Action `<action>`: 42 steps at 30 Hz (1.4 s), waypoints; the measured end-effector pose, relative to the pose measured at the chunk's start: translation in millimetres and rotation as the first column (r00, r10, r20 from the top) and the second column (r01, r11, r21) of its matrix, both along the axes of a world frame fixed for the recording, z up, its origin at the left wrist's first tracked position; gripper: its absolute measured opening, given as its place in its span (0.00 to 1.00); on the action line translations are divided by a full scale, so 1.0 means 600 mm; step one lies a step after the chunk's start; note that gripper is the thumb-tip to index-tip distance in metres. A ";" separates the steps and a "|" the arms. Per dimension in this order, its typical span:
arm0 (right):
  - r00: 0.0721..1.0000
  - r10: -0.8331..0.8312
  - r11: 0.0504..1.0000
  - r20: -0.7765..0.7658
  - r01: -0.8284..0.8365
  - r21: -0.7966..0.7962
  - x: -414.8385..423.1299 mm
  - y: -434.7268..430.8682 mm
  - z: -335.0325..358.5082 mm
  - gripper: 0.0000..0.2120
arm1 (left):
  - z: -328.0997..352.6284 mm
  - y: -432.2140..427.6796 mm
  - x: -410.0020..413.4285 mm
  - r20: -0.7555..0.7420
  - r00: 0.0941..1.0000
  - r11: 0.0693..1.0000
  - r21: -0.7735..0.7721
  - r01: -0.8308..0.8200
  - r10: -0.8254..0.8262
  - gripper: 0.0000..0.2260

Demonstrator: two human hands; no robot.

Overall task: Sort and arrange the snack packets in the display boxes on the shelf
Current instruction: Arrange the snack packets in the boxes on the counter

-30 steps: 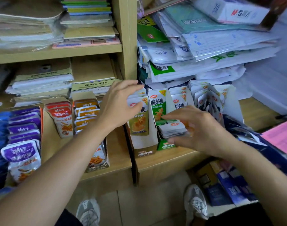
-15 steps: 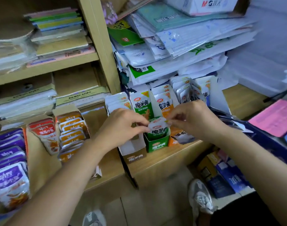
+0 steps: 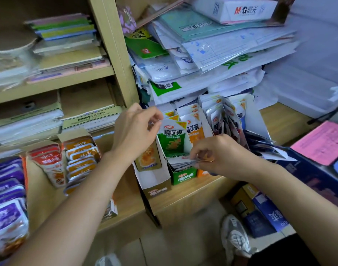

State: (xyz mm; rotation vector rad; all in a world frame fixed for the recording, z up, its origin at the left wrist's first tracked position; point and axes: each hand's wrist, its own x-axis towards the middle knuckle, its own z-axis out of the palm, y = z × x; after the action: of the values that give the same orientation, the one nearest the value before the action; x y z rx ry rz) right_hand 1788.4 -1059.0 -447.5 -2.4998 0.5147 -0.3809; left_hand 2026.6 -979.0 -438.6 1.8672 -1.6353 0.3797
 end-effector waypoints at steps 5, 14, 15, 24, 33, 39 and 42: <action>0.998 0.001 0.999 0.067 0.002 -0.045 0.000 -0.006 -0.004 0.03 | 0.006 -0.020 0.007 0.086 0.996 1.000 0.010 -0.011 0.010 0.02; 0.997 -0.036 0.995 0.071 0.042 -0.085 0.004 0.003 -0.009 0.11 | 0.011 0.008 -0.015 -0.223 0.906 0.771 0.476 0.423 -0.360 0.15; 0.991 -0.072 0.992 0.114 0.083 -0.091 0.006 0.004 -0.010 0.10 | 0.014 0.008 -0.018 -0.181 0.919 0.795 0.462 0.393 -0.349 0.10; 0.972 -0.122 0.976 0.201 0.154 -0.153 0.035 -0.011 -0.016 0.05 | 0.016 -0.006 -0.001 -0.104 0.992 0.987 0.134 0.083 -0.069 0.04; 0.928 -0.280 0.918 0.247 0.334 -0.213 0.108 -0.045 -0.011 0.02 | 0.015 -0.016 0.017 -0.154 0.988 0.994 0.113 -0.012 0.029 0.08; 0.914 -0.372 0.915 0.162 0.391 -0.103 0.136 -0.058 -0.009 0.14 | 0.015 -0.015 0.025 -0.140 0.990 0.993 0.110 0.047 -0.031 0.09; 0.903 -0.406 0.909 0.143 0.415 -0.035 0.130 -0.058 -0.008 0.16 | 0.007 -0.012 0.026 -0.077 0.992 0.981 0.160 0.111 -0.099 0.09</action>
State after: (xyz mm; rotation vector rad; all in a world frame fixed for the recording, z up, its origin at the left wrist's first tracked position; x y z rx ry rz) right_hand 1866.4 -1094.0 -452.3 -2.3933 0.9940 -0.7302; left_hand 2042.0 -986.5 -434.5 1.8801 -1.7555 0.1384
